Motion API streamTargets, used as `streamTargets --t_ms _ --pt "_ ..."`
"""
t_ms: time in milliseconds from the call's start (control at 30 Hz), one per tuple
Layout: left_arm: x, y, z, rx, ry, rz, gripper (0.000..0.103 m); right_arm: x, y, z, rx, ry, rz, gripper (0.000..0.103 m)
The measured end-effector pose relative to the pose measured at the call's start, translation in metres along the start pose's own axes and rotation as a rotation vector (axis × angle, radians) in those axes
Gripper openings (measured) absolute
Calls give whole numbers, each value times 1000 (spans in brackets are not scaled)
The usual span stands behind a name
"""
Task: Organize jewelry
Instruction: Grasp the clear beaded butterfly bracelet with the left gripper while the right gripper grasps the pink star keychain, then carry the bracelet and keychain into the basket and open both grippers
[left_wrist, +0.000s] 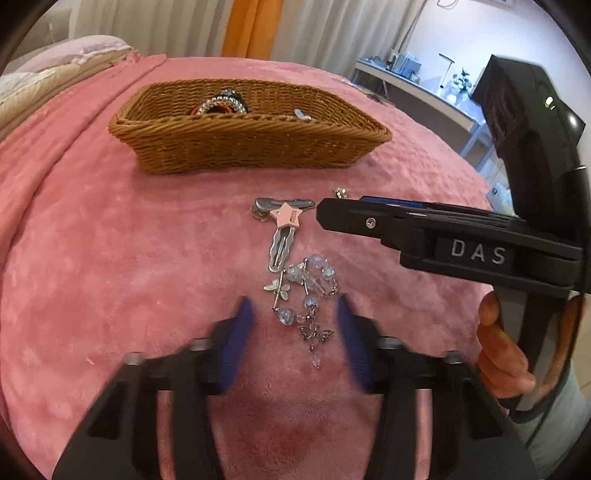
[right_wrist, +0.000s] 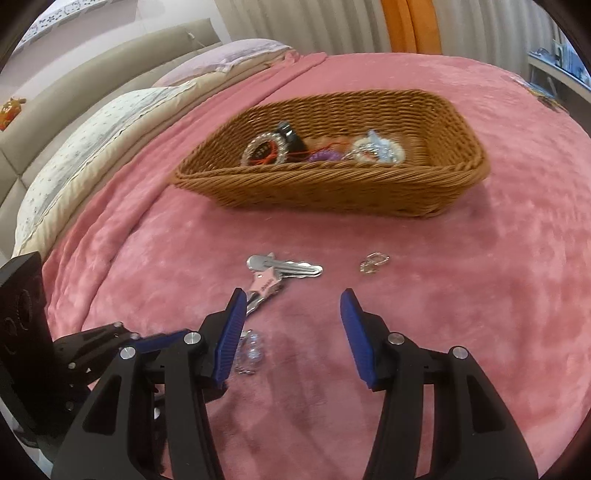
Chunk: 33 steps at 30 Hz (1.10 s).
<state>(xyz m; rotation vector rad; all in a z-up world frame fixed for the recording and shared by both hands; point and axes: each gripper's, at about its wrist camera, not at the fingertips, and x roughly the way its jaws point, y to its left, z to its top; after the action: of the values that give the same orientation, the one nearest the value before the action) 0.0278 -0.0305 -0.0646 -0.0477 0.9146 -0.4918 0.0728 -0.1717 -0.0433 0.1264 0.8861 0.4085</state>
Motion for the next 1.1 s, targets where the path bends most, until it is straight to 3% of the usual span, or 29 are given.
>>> streamTargets --t_ms 133,400,600,667,767,967,1100 --pt "-1 -1 -1 6 -2 20 14 6 10 -1 -2 23 13 49" --pt "-30 34 -14 -81 -36 86 13 33 31 -1 -14 81 -19 49" --pt "-43 59 -23 -145 -38 63 14 50 50 7 -47 79 -134 48" --pt "-42 56 -24 -129 -32 58 14 53 58 4 -104 70 -209 37" --pt "-43 54 -25 -106 -25 49 14 45 58 -3 -142 67 -203 22" --pt "-48 48 -34 -53 -9 -23 15 22 40 -21 -157 68 -160 18" --pt "-50 51 -36 -70 -10 -30 22 10 32 -31 -146 59 -131 18"
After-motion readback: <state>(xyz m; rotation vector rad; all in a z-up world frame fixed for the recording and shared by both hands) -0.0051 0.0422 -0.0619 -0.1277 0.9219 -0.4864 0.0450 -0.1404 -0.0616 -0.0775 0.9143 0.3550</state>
